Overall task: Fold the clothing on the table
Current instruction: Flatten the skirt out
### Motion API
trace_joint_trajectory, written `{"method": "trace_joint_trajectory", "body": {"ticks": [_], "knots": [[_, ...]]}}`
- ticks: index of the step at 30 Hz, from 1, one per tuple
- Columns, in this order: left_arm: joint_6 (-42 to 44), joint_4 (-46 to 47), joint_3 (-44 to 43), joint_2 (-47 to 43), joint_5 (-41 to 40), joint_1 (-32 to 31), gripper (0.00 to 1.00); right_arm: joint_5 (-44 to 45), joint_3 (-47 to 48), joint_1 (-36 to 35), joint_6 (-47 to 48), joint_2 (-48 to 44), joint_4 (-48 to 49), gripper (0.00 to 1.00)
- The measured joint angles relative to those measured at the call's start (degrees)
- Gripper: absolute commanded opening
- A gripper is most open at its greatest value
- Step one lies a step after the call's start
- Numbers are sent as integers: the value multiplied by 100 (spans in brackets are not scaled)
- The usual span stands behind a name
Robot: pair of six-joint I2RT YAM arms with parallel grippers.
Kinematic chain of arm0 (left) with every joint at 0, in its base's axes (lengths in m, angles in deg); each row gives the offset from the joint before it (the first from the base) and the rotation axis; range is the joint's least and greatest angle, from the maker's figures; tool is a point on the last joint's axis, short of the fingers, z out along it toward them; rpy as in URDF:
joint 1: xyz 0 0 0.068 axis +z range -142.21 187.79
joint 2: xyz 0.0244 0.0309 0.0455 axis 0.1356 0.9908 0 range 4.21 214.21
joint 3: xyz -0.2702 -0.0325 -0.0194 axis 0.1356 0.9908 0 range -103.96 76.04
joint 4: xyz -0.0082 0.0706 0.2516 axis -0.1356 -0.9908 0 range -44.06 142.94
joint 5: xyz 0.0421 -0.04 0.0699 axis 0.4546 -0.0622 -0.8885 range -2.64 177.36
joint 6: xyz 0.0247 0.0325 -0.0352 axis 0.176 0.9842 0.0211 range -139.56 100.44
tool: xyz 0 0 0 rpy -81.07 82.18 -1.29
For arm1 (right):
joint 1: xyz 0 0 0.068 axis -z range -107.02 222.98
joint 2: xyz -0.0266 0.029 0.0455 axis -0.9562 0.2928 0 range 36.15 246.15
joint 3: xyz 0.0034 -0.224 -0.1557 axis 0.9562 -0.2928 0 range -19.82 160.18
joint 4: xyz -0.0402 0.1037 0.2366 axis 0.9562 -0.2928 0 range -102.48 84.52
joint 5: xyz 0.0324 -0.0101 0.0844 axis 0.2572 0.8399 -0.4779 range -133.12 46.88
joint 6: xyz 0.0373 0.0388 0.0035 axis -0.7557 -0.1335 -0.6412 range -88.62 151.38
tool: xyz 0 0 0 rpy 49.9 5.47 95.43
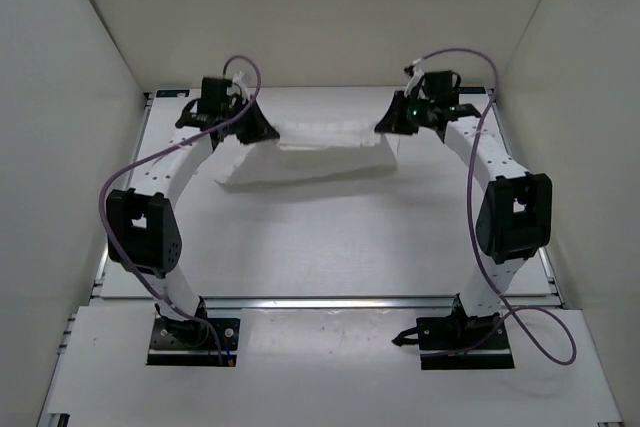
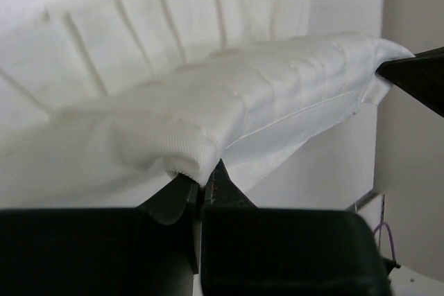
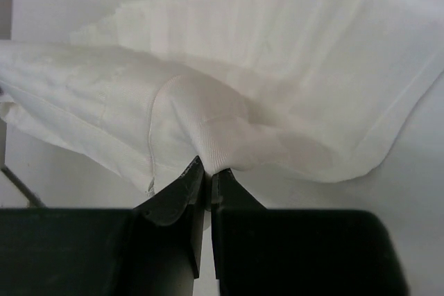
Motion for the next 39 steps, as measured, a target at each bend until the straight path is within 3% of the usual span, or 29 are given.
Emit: {"method": "trace_joint_trajectory", "body": {"ticks": [4,7,10,13,17,23,30,32,34,37,39], "knots": [[343,-146,-1661,140,-323,-125,0,323,1340,26,269,-39,-26,0],[520,-55,-2061,-271,-533,-238,0,702,1438,-24,431,-699,275,0],[612,31,-1930,-901,-553,-271,0,848,1005,-92,448,-1635,599,0],[621,323,-1038,-1683,-479,-271,0,817,90,-203,385,-2496,957,1],[431,855,1176,-2490,-339,-365,0,614,-1836,-223,55,-3134,1449,0],[-286,1325,4192,-2389,20,-769,0,205,-4293,-170,-476,-2745,1241,0],[-656,1543,4546,-2470,138,-789,0,-98,-4570,-155,-656,-2608,1261,1],[-734,1593,4546,-2457,122,-785,0,-120,-4570,-155,-719,-2588,1283,10],[-815,1635,4546,-2424,109,-802,0,-144,-4583,-155,-791,-2575,1276,30],[-887,1637,4546,-2361,55,-863,0,-133,-4680,-162,-855,-2601,1292,52],[-933,1670,4546,-2308,44,-883,0,-116,-4776,-162,-868,-2680,1252,56]]}}
